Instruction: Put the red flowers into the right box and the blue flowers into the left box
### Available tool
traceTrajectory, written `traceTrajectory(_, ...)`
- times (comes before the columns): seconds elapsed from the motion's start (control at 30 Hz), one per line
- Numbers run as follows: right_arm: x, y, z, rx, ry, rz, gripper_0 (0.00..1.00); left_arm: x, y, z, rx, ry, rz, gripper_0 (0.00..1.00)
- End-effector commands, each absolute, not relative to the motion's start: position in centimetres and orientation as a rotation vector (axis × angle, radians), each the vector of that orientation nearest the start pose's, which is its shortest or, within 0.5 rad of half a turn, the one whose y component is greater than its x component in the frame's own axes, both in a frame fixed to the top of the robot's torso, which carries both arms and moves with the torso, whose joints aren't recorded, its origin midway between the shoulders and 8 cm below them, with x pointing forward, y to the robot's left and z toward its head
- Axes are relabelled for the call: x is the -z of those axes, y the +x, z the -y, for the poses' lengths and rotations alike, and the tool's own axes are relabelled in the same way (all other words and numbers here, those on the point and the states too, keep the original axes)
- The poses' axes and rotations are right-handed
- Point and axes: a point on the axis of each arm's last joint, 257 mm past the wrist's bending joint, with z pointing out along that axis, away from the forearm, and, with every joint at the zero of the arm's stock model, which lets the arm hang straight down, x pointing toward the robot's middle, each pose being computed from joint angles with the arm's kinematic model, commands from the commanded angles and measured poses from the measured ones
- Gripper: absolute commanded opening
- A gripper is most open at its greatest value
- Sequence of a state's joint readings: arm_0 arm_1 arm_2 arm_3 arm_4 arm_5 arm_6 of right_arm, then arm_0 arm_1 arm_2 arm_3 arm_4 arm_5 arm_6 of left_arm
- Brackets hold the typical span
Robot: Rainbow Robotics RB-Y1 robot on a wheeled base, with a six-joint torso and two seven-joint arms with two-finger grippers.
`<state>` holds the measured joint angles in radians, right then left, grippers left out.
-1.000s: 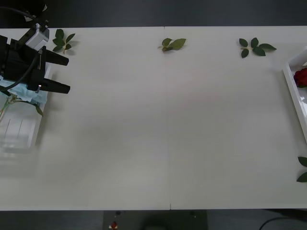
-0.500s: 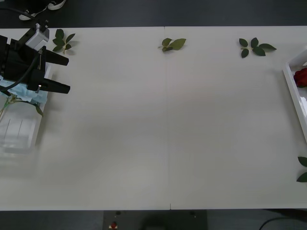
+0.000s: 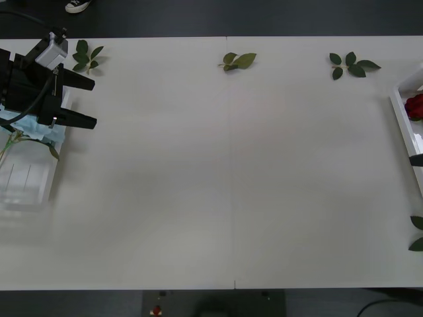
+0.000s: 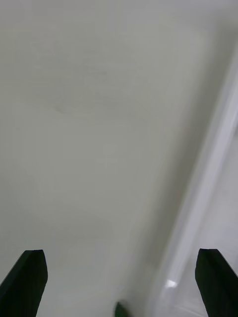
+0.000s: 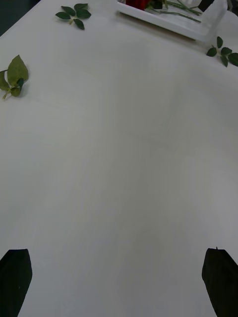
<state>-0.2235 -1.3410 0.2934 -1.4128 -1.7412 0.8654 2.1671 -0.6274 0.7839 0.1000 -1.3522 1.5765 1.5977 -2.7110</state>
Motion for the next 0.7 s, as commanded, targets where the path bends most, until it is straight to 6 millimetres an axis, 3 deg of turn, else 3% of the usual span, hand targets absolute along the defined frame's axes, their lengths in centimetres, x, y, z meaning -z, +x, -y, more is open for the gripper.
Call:
traceTrajectory(0.03,16.3,47.8,39.6,-0.297,-0.730,-2.254,0.87,7.6,48.9,-23.2,0.508,1.426,-1.719,1.00)
traceTrajectory(0.1,15.1,47.4,35.6,-0.416,-0.810,-2.182,0.87,7.6,48.9,-23.2,0.508,1.426,-1.719,1.00)
traceTrajectory(0.2,13.8,46.8,31.5,-0.545,-0.873,-2.098,0.87,7.6,48.9,-23.2,0.508,1.426,-1.719,1.00)
traceTrajectory(0.47,11.2,45.9,22.2,-0.808,-1.002,-1.830,0.87,7.6,48.9,-23.2,0.508,1.426,-1.719,1.00)
traceTrajectory(0.7,9.4,44.9,15.7,-0.941,-1.102,-1.624,0.87,7.6,48.9,-23.2,0.508,1.426,-1.719,1.00)
